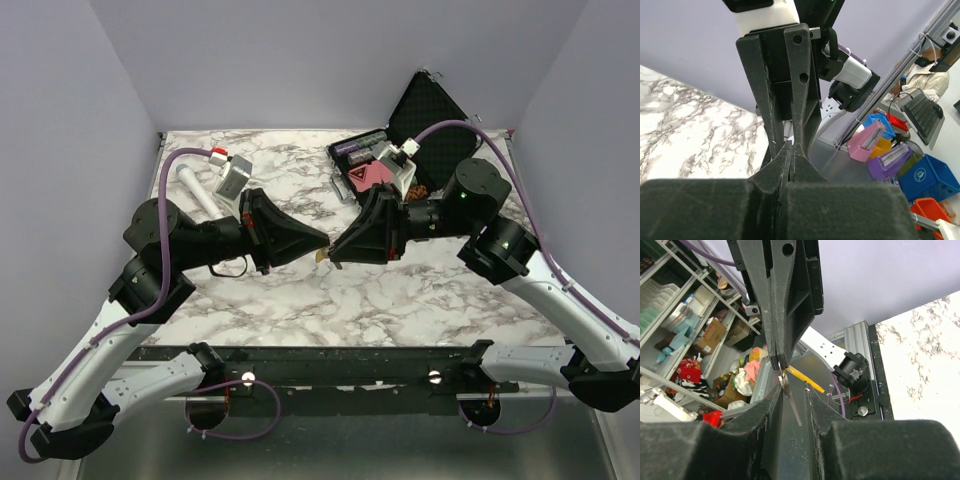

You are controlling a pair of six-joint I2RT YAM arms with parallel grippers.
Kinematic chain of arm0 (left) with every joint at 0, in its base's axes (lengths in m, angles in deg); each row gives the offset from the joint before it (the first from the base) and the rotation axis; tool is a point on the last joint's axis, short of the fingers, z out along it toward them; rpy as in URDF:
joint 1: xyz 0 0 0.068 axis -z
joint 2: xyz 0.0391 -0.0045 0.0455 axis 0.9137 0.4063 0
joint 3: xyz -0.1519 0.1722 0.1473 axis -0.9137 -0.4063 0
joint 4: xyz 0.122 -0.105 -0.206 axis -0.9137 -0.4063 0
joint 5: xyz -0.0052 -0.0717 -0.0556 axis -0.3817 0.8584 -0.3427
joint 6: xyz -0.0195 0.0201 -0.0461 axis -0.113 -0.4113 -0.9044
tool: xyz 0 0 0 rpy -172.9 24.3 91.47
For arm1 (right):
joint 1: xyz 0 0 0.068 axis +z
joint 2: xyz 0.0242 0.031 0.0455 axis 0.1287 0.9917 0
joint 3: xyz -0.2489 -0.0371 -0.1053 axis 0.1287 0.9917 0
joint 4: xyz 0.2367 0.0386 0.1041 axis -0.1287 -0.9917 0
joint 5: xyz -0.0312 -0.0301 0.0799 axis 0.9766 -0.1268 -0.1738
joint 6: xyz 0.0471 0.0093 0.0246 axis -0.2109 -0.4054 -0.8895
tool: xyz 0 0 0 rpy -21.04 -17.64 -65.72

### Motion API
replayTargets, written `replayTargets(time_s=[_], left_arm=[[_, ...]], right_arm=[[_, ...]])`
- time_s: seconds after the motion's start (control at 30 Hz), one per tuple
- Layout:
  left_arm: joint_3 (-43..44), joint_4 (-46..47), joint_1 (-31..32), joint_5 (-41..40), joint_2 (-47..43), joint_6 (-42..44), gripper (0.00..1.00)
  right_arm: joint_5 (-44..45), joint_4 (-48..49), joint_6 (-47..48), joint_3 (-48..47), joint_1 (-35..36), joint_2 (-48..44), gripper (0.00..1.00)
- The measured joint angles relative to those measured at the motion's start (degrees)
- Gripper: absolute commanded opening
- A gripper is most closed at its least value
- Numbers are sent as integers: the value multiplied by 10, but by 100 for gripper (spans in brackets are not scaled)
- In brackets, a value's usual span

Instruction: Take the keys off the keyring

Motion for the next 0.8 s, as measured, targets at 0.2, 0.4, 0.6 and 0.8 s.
replayTargets(time_s=[0.2,0.4,0.6,0.8], left_arm=[[0,0,0,-4,3,0,0],[4,-16,0,-6,7,14,0],[54,-95,1,-10,25,71,0],[76,-157,5,-15,31,122,0]], right_arm=[[-3,12,-7,0,0,2,5],[-8,10,-7,0,0,2,1],[-6,-24,12,-4,0,2,1],[-5,-45,24,-9,0,2,1]])
